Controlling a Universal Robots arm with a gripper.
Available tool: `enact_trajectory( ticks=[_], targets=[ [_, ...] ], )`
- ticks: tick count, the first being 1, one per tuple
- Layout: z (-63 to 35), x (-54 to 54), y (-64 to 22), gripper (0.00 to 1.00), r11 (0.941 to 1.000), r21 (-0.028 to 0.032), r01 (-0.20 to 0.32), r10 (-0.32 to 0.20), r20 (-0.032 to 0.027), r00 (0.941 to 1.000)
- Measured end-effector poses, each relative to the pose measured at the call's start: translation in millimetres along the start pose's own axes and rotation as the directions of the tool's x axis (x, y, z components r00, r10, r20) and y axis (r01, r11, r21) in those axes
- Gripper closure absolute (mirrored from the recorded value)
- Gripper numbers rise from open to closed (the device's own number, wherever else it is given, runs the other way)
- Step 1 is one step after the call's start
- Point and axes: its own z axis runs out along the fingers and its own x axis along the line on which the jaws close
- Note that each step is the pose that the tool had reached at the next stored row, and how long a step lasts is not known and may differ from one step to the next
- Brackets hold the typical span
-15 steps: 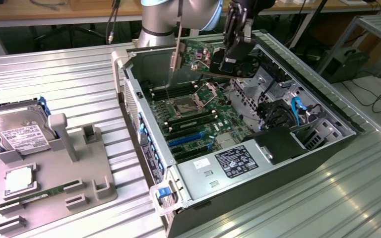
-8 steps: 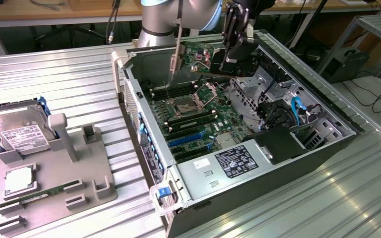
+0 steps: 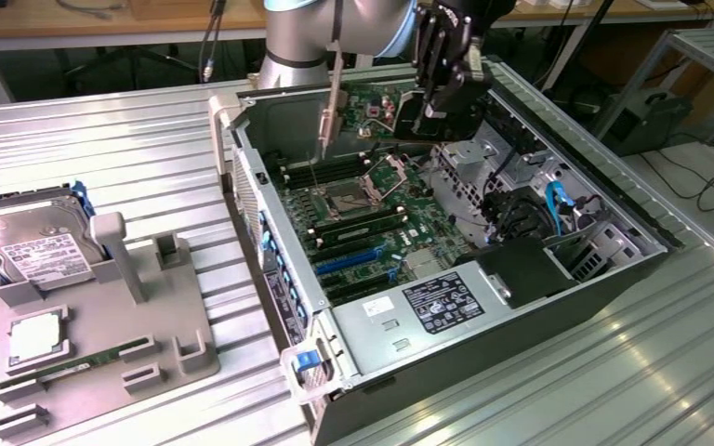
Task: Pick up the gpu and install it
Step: 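Insert the gpu into the slot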
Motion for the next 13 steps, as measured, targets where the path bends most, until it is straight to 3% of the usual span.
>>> enact_trajectory(
  ticks=[7, 13],
  targets=[
    [0.0, 0.0, -0.1, 0.73, 0.9975, 0.0002, 0.071, -0.071, -0.0006, 0.9975],
    [0.0, 0.0, 0.0, 0.73, 0.9944, 0.0068, 0.105, -0.105, 0.0003, 0.9945]
  ],
)
